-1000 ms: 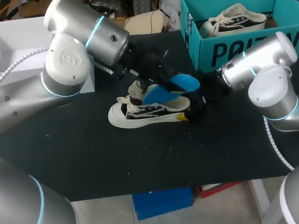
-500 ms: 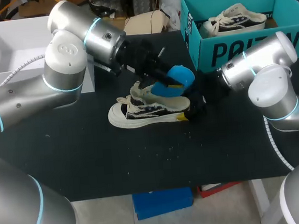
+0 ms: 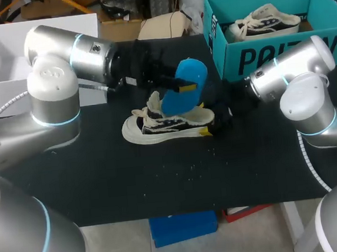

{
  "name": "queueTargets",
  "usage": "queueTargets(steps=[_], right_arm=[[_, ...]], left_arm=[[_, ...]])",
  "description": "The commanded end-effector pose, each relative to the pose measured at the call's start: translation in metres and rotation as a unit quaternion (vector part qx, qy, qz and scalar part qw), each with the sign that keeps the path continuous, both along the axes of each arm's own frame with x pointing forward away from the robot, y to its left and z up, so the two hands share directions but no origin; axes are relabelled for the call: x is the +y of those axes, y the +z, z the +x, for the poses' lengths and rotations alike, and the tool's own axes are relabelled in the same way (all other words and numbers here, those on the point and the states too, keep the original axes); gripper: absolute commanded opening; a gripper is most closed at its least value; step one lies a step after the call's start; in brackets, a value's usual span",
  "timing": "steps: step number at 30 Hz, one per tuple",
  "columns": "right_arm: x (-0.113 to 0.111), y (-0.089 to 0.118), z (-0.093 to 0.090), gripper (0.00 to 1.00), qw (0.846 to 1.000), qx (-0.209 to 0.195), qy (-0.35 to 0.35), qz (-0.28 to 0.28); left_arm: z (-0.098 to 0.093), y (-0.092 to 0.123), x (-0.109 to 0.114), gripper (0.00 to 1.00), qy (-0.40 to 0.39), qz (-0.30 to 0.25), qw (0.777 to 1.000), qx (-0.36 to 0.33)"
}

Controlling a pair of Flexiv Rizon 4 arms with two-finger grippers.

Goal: Take the shoe out of the shoebox, open the shoe tongue, remove and reinsert the insole, then place the shoe into the shoebox

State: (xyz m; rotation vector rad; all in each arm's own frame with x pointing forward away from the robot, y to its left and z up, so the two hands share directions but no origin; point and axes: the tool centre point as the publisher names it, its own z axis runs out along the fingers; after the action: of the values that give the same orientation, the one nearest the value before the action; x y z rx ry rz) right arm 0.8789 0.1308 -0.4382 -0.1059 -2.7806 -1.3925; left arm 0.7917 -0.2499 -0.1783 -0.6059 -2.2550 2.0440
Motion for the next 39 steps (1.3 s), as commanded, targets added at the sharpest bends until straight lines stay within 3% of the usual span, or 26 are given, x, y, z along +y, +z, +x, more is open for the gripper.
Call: queueTargets(steps=[1,16,23,26,30,34,39], right_arm=[[0.0,-0.002,0.001,0.0,1.0,0.001,0.0,-0.001],[0.0,-0.002,0.001,0.0,1.0,0.001,0.0,-0.001],[0.0,-0.002,0.001,0.0,1.0,0.001,0.0,-0.001],[0.0,-0.002,0.001,0.0,1.0,0.001,0.0,-0.001],[0.0,-0.002,0.001,0.0,1.0,0.001,0.0,-0.001],[0.0,-0.002,0.001,0.0,1.0,0.001,0.0,-0.001],[0.0,-0.002,0.001,0.0,1.0,0.001,0.0,-0.001]], left_arm=[[-0.009,0.008,0.004,0.0,0.044,0.0,0.999,-0.008],[-0.01,0.008,0.004,0.0,0.05,0.002,0.999,0.013],[-0.019,0.055,0.0,0.0,0.075,-0.024,0.988,0.135],[-0.021,0.069,-0.001,0.0,0.089,-0.005,0.982,0.168],[-0.028,0.082,-0.004,0.0,0.095,0.014,0.974,0.204],[-0.035,0.092,-0.007,0.0,0.092,-0.013,0.968,0.234],[-0.039,0.099,-0.008,0.0,0.109,-0.042,0.968,0.224]])
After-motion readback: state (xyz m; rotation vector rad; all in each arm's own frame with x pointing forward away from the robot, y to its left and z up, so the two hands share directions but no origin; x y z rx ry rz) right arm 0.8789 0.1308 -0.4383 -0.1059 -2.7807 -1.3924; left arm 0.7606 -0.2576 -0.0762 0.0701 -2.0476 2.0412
